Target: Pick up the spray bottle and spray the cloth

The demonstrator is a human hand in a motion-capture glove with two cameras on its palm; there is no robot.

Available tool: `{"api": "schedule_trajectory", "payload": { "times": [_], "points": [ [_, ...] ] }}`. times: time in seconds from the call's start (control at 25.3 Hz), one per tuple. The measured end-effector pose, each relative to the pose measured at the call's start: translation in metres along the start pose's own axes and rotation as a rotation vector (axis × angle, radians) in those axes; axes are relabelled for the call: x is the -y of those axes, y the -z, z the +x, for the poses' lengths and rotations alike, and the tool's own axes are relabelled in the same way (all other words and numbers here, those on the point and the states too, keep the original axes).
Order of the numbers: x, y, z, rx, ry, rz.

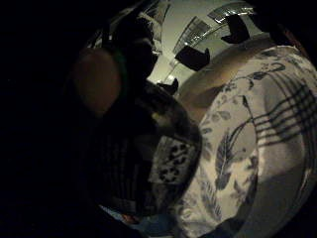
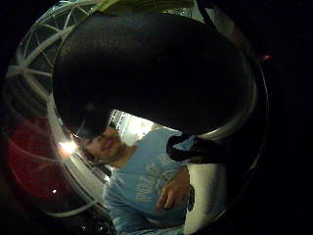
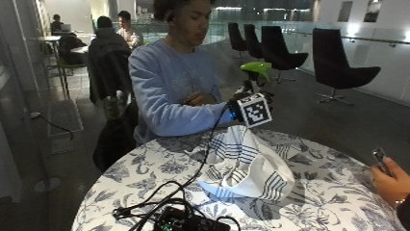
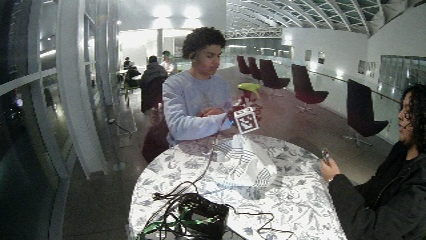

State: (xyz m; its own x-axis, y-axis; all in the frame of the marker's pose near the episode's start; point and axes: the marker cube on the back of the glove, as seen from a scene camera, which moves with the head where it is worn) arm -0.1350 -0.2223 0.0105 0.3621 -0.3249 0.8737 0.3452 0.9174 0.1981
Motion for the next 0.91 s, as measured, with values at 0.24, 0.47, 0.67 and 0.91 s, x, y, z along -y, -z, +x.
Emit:
{"api": "schedule_trajectory", "payload": {
  "times": [0.24, 0.47, 0.67, 0.91],
  "points": [
    [0.017, -0.028, 0.057, -0.019, -0.058, 0.031],
    [0.033, -0.033, 0.063, 0.009, -0.065, 0.151],
    [0.041, -0.039, 0.065, 0.005, -0.07, 0.217],
    [0.008, -0.018, 0.033, -0.039, -0.08, 0.271]
  ]
}}
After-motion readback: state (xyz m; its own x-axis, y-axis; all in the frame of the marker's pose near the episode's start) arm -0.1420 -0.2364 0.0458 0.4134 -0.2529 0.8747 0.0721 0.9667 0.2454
